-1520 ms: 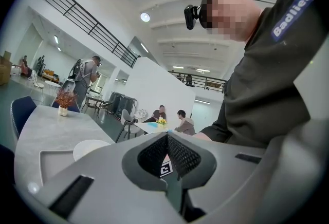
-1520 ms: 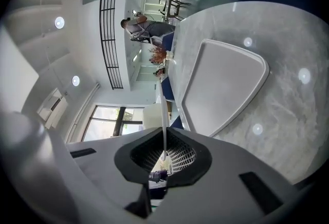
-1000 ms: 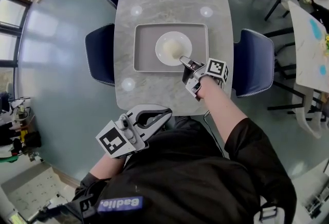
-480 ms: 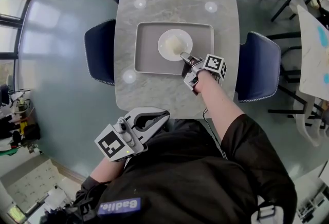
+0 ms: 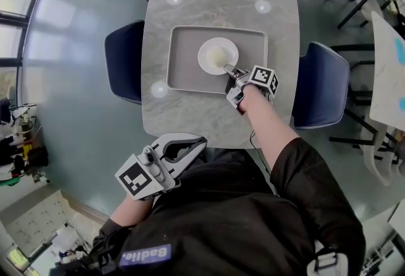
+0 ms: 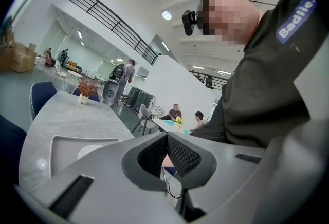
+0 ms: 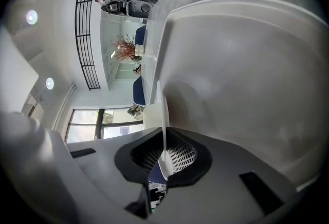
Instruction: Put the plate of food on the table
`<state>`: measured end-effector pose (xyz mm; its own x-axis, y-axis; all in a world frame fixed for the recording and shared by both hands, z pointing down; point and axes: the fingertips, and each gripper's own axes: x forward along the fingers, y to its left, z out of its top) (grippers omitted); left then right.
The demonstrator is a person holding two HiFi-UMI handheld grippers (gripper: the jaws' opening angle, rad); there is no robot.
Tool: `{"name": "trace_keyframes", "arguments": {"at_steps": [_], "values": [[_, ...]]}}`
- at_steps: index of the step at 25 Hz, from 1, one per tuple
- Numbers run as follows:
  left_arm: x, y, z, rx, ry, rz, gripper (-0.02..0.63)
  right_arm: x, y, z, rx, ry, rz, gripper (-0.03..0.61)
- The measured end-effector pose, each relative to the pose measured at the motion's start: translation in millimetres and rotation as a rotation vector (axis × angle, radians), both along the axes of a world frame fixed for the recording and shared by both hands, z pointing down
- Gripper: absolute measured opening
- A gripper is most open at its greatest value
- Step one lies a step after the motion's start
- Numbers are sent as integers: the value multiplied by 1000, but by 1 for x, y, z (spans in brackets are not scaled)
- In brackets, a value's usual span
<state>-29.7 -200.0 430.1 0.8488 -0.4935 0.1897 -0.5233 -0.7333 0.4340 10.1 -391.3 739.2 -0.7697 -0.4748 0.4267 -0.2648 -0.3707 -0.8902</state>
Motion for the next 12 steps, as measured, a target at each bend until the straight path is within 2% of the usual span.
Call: {"name": "trace_keyframes", "arguments": {"at_steps": [8, 12], "values": [[-6, -5, 5, -10, 4, -24, 5, -1, -3, 10, -4, 31, -26, 21], [-7, -5, 6, -6, 17, -36, 5, -3, -1, 14, -8, 29, -72, 23]]}}
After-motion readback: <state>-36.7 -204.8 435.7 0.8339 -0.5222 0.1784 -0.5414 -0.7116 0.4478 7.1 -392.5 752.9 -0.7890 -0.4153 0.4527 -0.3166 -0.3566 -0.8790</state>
